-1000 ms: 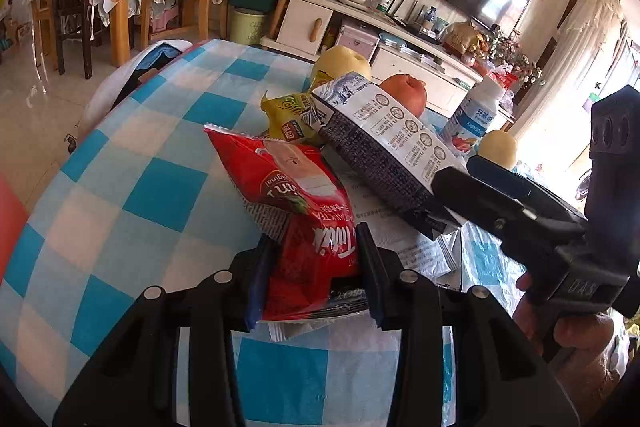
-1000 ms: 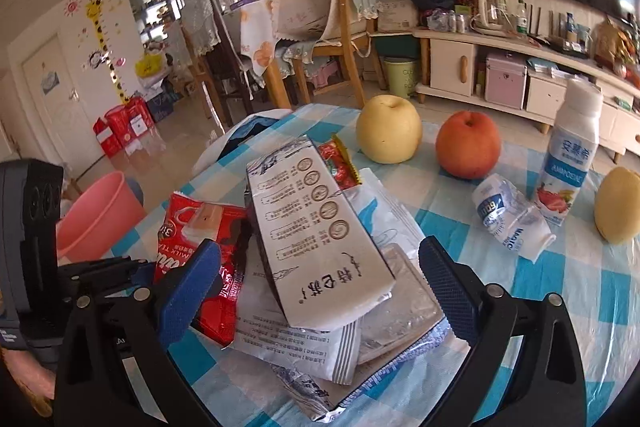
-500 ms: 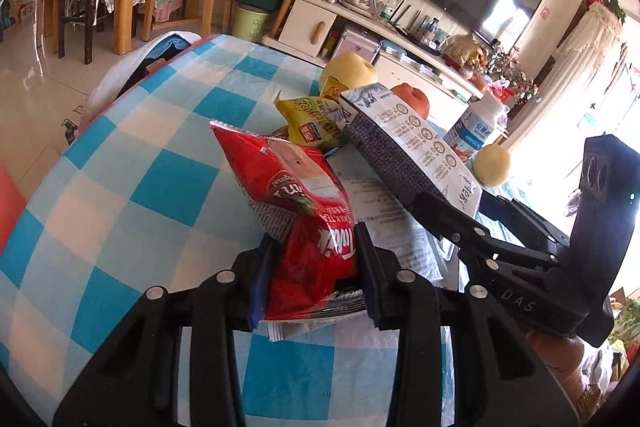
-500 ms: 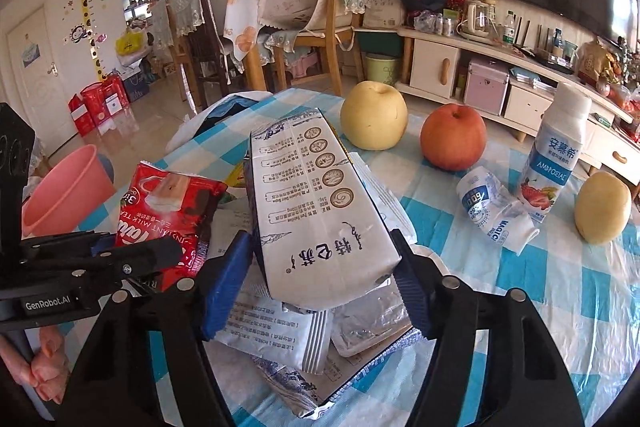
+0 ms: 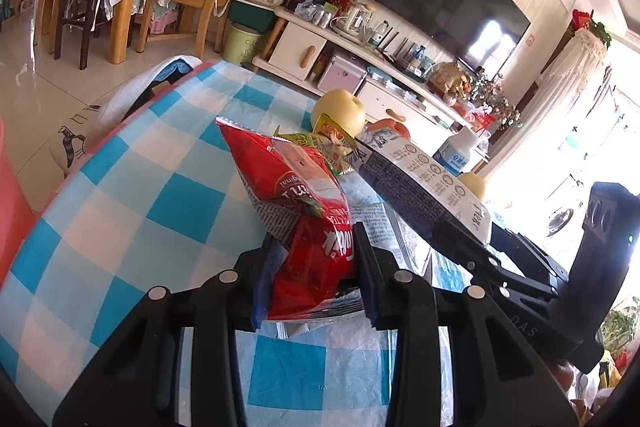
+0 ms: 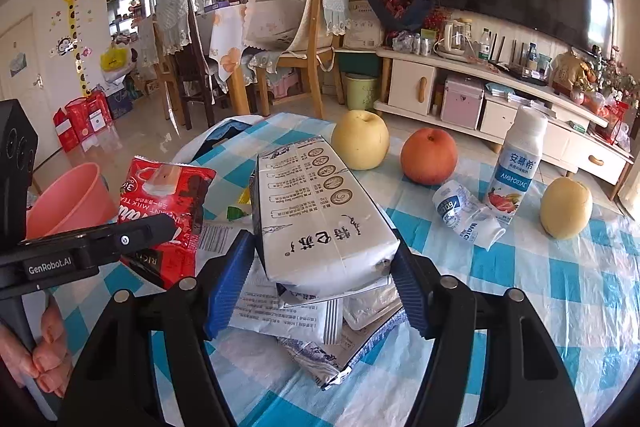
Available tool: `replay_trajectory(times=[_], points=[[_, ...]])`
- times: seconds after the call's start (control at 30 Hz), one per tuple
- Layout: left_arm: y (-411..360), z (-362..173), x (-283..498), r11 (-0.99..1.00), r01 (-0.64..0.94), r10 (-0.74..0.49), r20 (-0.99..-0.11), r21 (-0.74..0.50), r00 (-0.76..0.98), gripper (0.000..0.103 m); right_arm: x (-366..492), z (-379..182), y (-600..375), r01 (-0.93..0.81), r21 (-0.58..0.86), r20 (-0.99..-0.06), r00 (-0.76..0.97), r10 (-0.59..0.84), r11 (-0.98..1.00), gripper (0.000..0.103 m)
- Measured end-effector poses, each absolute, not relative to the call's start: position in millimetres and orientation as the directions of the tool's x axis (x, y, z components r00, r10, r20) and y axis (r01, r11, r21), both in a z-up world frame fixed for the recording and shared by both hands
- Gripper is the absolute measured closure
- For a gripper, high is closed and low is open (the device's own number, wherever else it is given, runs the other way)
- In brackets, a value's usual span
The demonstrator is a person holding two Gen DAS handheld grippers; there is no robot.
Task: Collect trash
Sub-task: 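Carry both items to the pink bucket and open both tools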
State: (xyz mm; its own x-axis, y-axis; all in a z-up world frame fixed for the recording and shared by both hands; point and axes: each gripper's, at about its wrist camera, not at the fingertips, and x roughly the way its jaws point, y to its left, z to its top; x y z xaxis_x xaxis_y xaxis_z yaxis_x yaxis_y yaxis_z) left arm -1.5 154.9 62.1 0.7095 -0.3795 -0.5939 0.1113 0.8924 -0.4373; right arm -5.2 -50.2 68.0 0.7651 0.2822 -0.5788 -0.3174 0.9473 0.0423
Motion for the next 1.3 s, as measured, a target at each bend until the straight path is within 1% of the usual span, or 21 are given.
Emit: replay_trajectory(times=[0.27, 0.43, 0.53, 0.73, 0.93, 1.1, 1.17, 1.3], points=[[175, 71, -7, 0.886, 0.092, -0.366, -0.565, -0.455, 0.739, 0.065, -21, 75, -40, -0.296, 0.048, -0.571, 0.775, 0.269, 0.954, 0.035], [195, 81, -12, 0.895, 0.062, -0.322, -0.542, -0.442, 0.776, 0.065, -29, 82, -27, -0.294, 0.076, -0.564, 0.775, 0.284, 0.953, 0.035], [209, 87, -16, 0.906, 0.021, -0.265, -0.53, -0.422, 0.806, 0.065, -34, 88, -11, -0.316, 0.079, -0.552, 0.776, 0.305, 0.946, 0.035], [255, 93, -22, 0.894, -0.125, -0.134, -0.522, -0.431, 0.842, 0.065, -44, 95, 36, -0.392, 0.093, -0.552, 0.744, 0.375, 0.915, 0.035], [319, 93, -28, 0.819, -0.343, 0.05, -0.539, -0.459, 0.841, 0.065, -47, 104, 100, -0.49, 0.116, -0.549, 0.694, 0.467, 0.864, 0.035], [379, 87, -37, 0.714, -0.521, 0.2, -0.577, -0.468, 0.792, 0.065, -45, 111, 160, -0.575, 0.096, -0.562, 0.642, 0.521, 0.812, 0.035], [400, 83, -41, 0.669, -0.578, 0.241, -0.6, -0.466, 0.763, 0.065, -42, 110, 183, -0.6, 0.086, -0.575, 0.622, 0.531, 0.796, 0.035], [437, 76, -51, 0.58, -0.653, 0.28, -0.633, -0.488, 0.722, 0.065, -37, 104, 221, -0.64, 0.078, -0.6, 0.582, 0.549, 0.764, 0.035]])
